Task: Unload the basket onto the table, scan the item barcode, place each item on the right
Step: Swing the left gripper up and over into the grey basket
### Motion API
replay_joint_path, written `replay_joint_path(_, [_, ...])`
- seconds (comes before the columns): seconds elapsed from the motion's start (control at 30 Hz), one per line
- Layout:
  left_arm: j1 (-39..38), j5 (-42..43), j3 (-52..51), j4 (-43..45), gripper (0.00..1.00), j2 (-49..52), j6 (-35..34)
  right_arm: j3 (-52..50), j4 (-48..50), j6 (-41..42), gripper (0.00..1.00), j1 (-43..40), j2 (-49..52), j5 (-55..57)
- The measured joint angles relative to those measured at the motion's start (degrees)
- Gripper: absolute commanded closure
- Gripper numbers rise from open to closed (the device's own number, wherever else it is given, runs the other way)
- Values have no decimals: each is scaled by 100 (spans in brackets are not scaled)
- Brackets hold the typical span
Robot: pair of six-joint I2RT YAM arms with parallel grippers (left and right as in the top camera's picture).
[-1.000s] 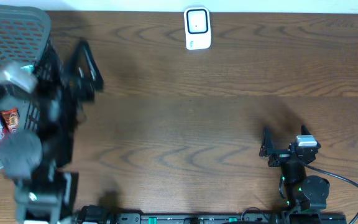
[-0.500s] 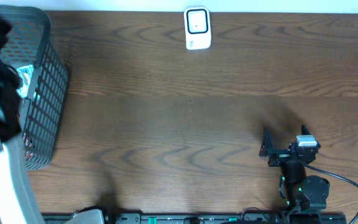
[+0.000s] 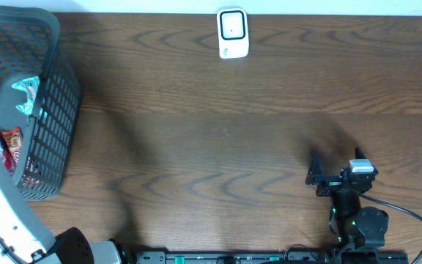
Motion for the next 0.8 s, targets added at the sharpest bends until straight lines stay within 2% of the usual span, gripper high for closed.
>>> replay_joint_path(0.4, [138, 70, -190, -258, 2, 111, 0, 0, 0, 0, 1, 0, 0, 0])
replay_joint_path(0.57, [396, 74, -354, -494, 2, 651, -20, 0, 0, -2, 1, 0, 0, 0])
replay_joint_path(0.8, [874, 140, -459, -981, 2, 1499, -389, 0, 0, -2, 1, 0, 0, 0])
